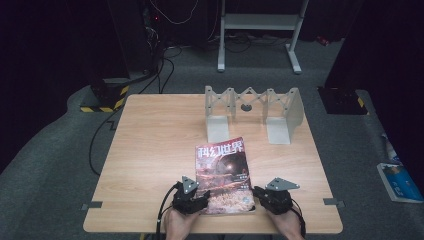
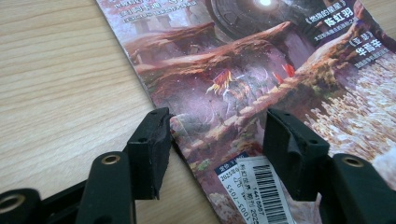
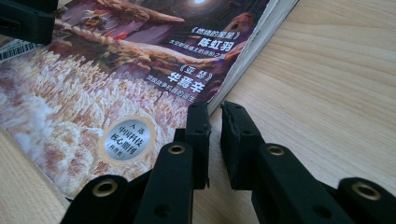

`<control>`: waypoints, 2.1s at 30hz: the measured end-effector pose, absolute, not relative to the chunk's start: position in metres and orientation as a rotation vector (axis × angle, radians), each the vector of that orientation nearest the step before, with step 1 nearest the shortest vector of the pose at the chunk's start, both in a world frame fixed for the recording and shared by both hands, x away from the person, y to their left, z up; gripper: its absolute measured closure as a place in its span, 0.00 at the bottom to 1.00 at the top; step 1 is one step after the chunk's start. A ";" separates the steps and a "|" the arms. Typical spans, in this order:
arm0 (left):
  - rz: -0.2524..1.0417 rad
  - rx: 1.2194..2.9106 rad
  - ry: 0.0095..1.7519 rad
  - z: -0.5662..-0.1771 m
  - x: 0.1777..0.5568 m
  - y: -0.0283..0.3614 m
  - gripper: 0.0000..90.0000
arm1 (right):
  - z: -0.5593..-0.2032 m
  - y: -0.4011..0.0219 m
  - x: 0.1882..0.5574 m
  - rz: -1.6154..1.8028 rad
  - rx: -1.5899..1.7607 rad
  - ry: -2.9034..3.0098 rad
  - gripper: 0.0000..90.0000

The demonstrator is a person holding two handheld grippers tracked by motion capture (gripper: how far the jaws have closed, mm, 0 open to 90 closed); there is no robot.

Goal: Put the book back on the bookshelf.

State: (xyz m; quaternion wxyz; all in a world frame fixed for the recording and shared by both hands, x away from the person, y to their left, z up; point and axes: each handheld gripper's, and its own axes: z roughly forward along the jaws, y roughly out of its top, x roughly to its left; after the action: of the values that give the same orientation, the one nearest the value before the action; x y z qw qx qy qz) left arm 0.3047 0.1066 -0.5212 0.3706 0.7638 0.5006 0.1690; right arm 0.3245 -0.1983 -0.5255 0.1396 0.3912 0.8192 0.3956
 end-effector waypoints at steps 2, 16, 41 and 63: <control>0.430 1.959 1.279 -0.521 0.306 0.104 0.46 | -0.526 -0.201 0.325 1.138 1.141 2.358 0.90; 0.400 1.969 1.233 -0.522 0.317 0.090 0.47 | -0.526 -0.216 0.326 1.132 1.211 2.303 0.90; 0.359 1.910 1.214 -0.526 0.359 0.091 0.48 | -0.517 -0.240 0.331 1.156 1.335 2.189 0.67; 0.471 1.889 1.174 -0.532 0.381 0.091 0.46 | -0.506 -0.235 0.363 1.202 1.406 2.120 0.58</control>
State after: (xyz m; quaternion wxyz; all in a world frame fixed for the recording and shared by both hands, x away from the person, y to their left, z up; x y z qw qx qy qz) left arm 0.3808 0.0907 -0.5321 0.4205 0.7539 0.4686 0.1878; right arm 0.3626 -0.2345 -0.5058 0.1634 0.4931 0.7433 0.4215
